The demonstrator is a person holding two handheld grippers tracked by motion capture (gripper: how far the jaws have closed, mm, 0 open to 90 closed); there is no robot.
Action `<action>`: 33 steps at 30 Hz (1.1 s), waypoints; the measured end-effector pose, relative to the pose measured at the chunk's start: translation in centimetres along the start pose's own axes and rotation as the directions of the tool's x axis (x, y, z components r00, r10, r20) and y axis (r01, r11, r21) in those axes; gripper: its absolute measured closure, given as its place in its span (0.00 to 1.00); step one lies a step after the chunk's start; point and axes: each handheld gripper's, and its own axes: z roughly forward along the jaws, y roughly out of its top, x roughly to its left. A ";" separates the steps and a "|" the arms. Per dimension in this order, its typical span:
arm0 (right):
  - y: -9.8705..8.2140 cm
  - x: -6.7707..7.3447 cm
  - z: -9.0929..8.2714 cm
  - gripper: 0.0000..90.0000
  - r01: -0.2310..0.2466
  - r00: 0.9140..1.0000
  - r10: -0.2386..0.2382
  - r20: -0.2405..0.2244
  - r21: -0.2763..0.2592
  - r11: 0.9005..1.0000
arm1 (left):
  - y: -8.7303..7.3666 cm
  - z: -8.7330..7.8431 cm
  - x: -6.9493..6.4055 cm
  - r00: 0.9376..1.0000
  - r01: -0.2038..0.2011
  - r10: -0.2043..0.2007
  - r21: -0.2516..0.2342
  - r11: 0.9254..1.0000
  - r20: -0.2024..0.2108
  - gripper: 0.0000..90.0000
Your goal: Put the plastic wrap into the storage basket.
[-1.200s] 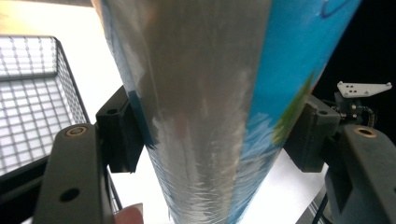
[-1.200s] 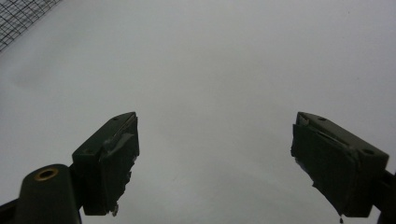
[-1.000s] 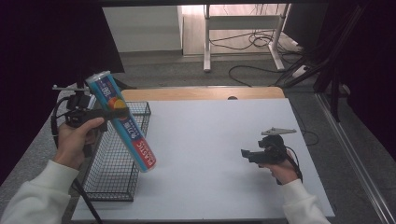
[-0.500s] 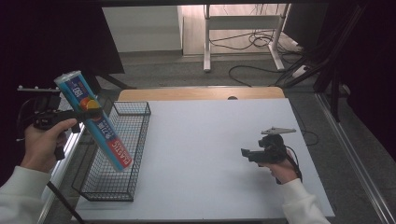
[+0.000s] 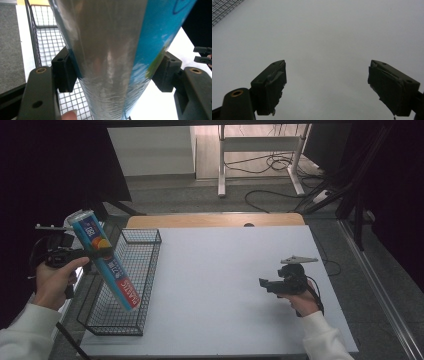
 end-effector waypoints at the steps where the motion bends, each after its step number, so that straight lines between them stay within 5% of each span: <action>1: 0.0 0.0 0.0 0.17 0.006 1.000 -0.006 -0.003 0.001 1.000 | -0.2 0.2 0.1 1.000 0.001 -0.001 0.010 1.000 -0.001 0.36; 19: -0.2 -0.1 0.1 0.17 0.015 1.000 -0.015 0.004 0.011 1.000 | -1.9 2.7 0.4 1.000 -0.006 0.008 0.094 0.996 -0.011 0.36; 24: -0.1 -0.2 -0.2 0.17 0.016 1.000 -0.016 0.019 -0.006 1.000 | -1.1 4.1 0.9 0.999 0.033 -0.033 0.094 0.995 0.000 0.36; 33: -0.1 -0.6 -0.2 0.17 0.001 1.000 -0.001 0.031 -0.006 1.000 | 0.9 8.8 2.0 0.994 0.108 -0.103 0.113 0.988 -0.045 0.35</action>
